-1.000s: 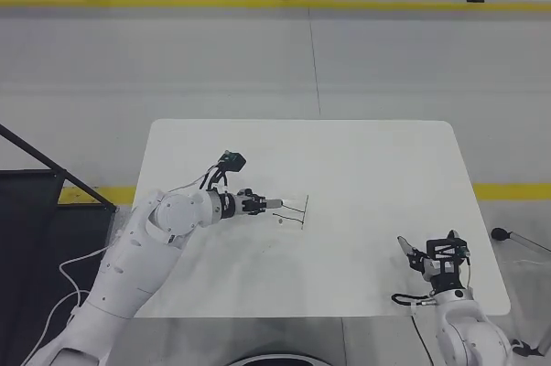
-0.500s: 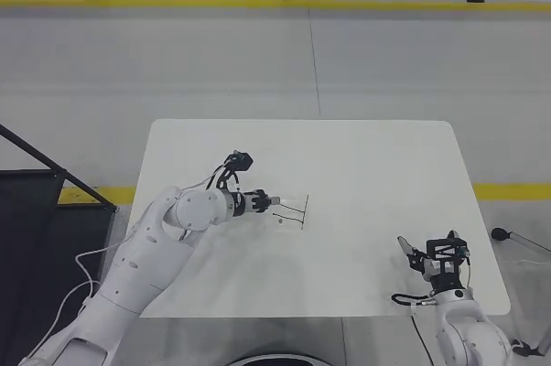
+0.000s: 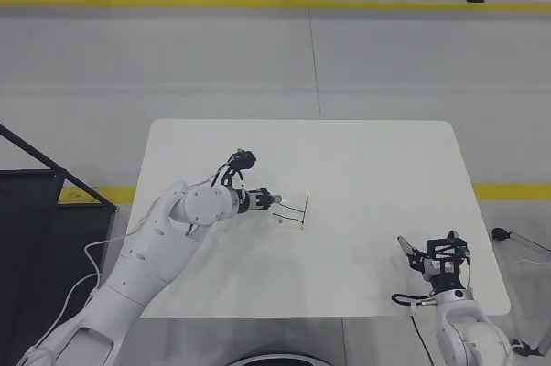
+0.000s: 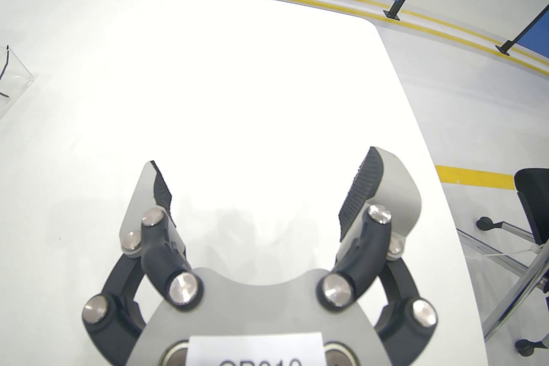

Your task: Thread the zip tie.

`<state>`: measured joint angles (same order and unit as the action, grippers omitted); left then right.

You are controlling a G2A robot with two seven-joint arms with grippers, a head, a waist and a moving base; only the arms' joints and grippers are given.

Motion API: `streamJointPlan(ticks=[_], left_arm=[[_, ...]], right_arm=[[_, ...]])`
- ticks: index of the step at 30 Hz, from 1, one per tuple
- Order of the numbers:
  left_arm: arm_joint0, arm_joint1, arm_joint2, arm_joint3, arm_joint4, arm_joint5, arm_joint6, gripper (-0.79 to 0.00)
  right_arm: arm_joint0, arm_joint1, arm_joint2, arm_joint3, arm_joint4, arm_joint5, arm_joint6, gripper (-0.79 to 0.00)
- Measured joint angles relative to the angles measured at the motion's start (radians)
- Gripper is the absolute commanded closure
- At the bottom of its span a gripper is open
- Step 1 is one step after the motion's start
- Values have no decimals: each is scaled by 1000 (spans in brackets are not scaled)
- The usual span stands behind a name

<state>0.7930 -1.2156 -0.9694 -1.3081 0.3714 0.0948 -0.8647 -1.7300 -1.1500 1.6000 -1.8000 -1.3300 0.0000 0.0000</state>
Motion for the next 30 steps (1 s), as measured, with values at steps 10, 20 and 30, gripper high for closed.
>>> streamJointPlan(ticks=[10,20,30], left_arm=[[-12,-8,13,22,-6,-1,-1,-308],[-20,-14,19,33,-4,-3,-3,-246],[-18,-16,16,32,1,4,-7,-139]], right_arm=[[0,0,0,0,0,0,0,-785],[0,0,0,0,0,0,0,-785],[0,0,0,0,0,0,0,-785]])
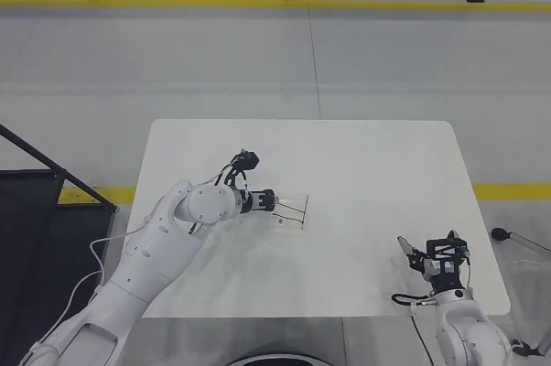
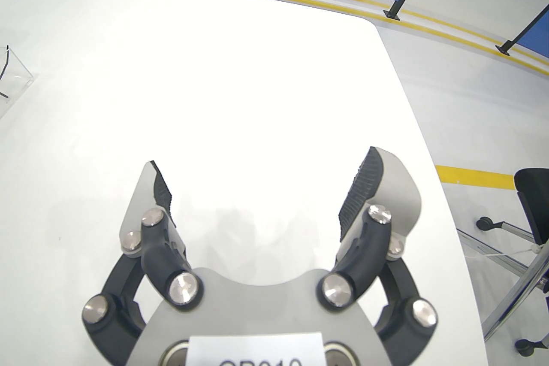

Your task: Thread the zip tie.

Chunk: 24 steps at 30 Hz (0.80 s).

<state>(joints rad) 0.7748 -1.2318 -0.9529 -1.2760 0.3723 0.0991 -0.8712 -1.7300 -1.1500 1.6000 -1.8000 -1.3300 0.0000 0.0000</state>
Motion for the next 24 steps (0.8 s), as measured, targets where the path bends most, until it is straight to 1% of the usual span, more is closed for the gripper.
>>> streamJointPlan(ticks=[5,12,17,24], left_arm=[[4,0,-5,-4,1,0,-1,-132],[15,4,-20,-22,6,1,-4,-71],[23,5,-27,-33,11,2,-7,0],[41,14,-64,-55,8,-11,7,0]], right_arm=[[0,0,0,0,0,0,0,-785],[0,0,0,0,0,0,0,-785],[0,0,0,0,0,0,0,-785],[0,0,0,0,0,0,0,-785]])
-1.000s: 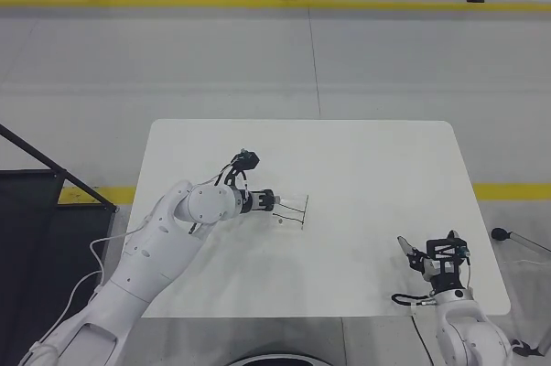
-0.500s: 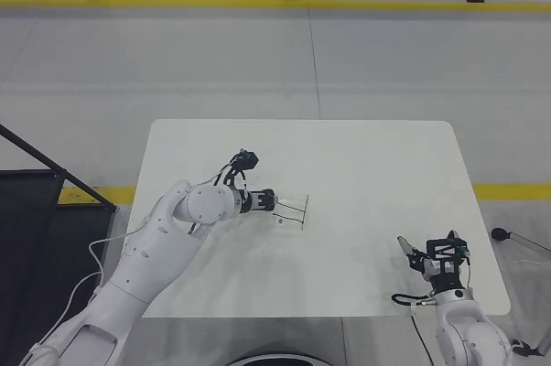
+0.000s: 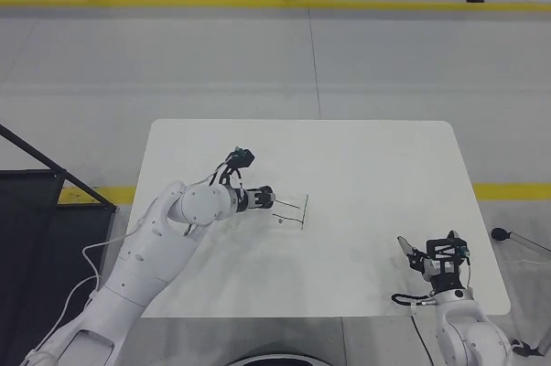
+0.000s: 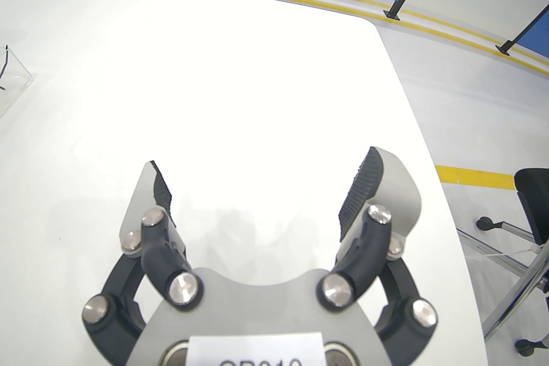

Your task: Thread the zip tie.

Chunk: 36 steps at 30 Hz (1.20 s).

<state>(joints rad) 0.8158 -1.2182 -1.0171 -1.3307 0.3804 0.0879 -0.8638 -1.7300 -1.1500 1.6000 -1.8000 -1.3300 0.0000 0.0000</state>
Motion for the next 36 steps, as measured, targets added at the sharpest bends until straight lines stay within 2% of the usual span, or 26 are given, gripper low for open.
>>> streamJointPlan(ticks=[7,20,31,36], left_arm=[[46,21,-80,-55,-16,-39,2,0],[212,62,-250,-245,-112,-131,-30,0],[213,62,-250,-246,-112,-131,-28,0],[231,65,-246,-264,-157,-192,-53,0]], right_arm=[[0,0,0,0,0,0,0,-785],[0,0,0,0,0,0,0,-785],[0,0,0,0,0,0,0,-785],[11,-1,-6,-1,21,-20,26,-785]])
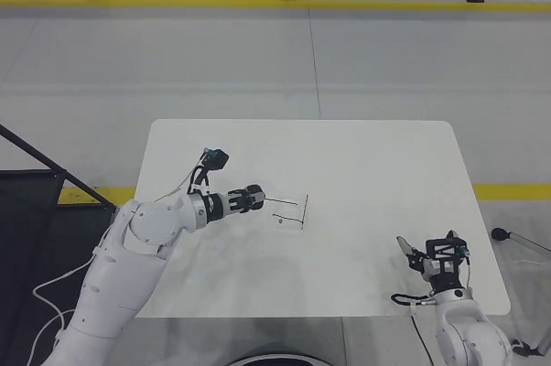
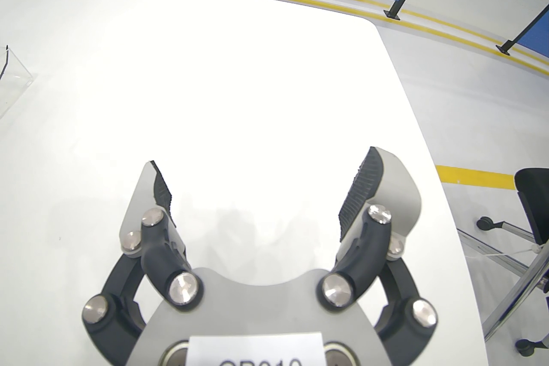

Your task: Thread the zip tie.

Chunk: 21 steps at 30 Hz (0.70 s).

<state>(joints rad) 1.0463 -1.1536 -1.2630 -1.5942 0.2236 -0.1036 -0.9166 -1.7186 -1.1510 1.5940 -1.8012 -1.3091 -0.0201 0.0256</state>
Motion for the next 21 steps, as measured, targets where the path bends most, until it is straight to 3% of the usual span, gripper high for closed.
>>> streamJointPlan(ticks=[8,17,21], left_arm=[[8,5,20,-21,-52,-102,-62,0],[-39,6,53,-42,-27,-53,-113,0],[-38,6,53,-42,-27,-53,-112,0]], right_arm=[[128,2,-52,21,104,-190,233,-785],[266,2,-87,60,348,-325,499,-785],[267,2,-84,61,353,-319,505,-785]])
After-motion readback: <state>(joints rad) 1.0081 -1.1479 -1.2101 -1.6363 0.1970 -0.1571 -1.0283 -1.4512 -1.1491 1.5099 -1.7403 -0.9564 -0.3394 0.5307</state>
